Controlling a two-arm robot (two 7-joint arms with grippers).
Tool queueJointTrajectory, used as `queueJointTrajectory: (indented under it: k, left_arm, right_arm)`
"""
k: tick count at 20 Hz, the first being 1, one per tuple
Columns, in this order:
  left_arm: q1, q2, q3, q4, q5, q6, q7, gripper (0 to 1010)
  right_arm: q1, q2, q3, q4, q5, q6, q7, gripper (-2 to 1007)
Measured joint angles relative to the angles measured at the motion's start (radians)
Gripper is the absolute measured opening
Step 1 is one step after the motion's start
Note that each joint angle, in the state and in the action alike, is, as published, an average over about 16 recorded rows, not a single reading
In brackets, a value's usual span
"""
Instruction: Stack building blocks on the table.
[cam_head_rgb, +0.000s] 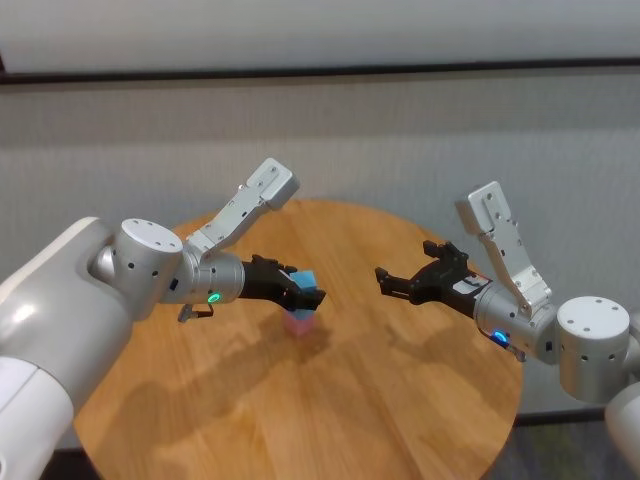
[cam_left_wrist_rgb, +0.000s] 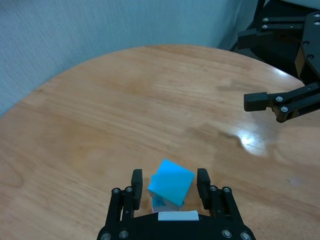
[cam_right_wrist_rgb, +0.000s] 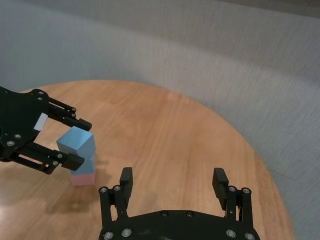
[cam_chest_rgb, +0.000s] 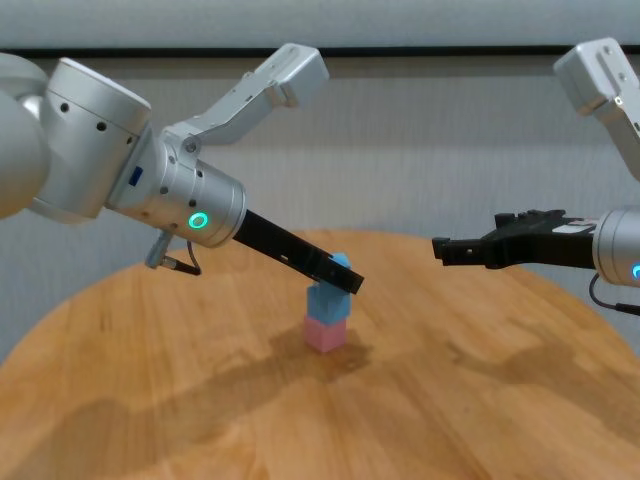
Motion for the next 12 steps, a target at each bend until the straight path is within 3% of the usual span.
queueJointTrajectory:
  k: [6,12]
  left_arm:
    - [0.015,0.015,-0.006,-0.046,-0.005,0.006,0.004,854]
    - [0.056,0.061,-0.024,-0.161,-0.019,0.035,0.026,965]
  right_arm:
    - [0.000,0.000,0.000,0.000,0.000,0.000,0.000,1005]
    - [0.000,0.000,0.000,0.000,0.000,0.000,0.000,1004]
